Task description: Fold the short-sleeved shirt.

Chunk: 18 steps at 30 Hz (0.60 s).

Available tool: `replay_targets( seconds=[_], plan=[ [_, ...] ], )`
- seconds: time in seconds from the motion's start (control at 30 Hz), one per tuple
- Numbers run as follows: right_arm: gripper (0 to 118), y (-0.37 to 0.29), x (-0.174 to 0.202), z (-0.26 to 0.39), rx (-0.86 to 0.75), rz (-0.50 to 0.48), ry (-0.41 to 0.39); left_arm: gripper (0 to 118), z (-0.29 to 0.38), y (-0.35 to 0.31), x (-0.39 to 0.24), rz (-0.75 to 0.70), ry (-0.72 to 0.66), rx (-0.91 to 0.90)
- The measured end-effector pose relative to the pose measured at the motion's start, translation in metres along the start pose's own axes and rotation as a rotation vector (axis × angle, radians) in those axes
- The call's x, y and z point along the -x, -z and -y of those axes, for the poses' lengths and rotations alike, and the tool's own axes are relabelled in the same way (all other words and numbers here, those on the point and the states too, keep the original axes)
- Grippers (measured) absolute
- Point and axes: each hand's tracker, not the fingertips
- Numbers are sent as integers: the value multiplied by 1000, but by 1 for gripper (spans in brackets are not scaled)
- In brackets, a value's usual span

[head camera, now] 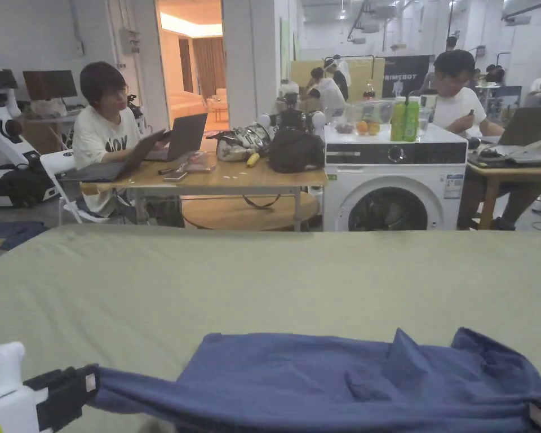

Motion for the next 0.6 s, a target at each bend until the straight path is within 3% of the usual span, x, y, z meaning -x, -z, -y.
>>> replay_targets(
  seconds=[0.1,0.3,0.33,0.37,0.4,0.43,0.47,0.53,0.57,0.6],
  plan=[
    [1,-16,-10,58,101,-18,66,1,44,-24,8,3,-29,71],
    [1,-32,-13,112,191,-13,85,1,96,-45,23,-45,-48,159],
    [4,-33,-13,115,190,-15,86,7,102,-45,34,-40,-73,158],
    [13,-33,-12,116,191,-14,82,21,105,-45,37,-32,-94,153],
    [34,-32,-10,117,190,-10,71,51,106,-43,39,-36,-86,159],
    [34,-34,-9,118,187,-10,42,51,107,-46,36,-39,-80,168],
    [42,-35,-8,118,178,-13,7,58,107,-49,33,-57,-60,149],
    [81,-41,-7,118,122,-37,-17,85,102,-56,29,-48,-13,109],
    [89,-48,-6,115,108,-40,-21,87,98,-60,24,-36,6,71],
    [89,-53,-4,110,69,-47,-24,87,95,-63,21,-30,31,23]
  ],
)
